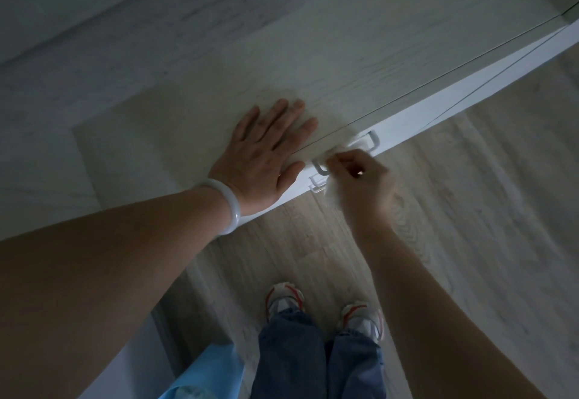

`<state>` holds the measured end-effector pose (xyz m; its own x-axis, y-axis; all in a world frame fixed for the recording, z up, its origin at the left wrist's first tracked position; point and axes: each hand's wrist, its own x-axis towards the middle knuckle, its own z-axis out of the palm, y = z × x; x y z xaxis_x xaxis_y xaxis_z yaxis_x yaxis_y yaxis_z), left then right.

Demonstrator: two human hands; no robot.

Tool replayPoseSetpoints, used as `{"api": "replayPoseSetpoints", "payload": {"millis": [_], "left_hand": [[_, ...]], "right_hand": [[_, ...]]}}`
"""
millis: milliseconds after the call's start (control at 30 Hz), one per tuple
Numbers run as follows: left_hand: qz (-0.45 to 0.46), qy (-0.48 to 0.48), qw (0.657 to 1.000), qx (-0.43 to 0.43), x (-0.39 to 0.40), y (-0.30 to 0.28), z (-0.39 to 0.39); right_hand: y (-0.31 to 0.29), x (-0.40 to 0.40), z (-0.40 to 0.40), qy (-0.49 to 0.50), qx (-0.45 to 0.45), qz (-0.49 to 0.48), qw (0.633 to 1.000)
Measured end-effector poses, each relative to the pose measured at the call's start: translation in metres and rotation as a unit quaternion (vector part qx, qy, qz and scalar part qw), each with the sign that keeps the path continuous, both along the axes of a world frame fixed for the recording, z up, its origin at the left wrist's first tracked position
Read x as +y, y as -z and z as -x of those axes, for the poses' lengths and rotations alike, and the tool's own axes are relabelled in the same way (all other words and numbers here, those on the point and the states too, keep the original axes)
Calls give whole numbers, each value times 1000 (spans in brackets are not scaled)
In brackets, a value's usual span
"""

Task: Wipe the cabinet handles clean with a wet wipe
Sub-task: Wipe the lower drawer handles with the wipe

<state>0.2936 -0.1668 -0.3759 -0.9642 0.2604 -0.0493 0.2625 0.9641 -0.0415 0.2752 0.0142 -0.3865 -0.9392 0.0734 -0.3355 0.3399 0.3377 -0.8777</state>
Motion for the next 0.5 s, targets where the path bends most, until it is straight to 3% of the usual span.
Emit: {"api": "replayPoseSetpoints", "payload": {"millis": [67,200,367,500], "left_hand": [[-2,0,1000,0,0,0,0],[-9,2,1000,4,0,-1,0],[-8,0,1000,-1,0,0,0],[-3,1,1000,1,0,1,0]], "right_hand": [[0,9,2,-1,-2,-15,1000],[1,33,33,124,19,-40,991],[1,5,7,-8,6,-50,999],[1,28,25,108,-3,-30,994]]}}
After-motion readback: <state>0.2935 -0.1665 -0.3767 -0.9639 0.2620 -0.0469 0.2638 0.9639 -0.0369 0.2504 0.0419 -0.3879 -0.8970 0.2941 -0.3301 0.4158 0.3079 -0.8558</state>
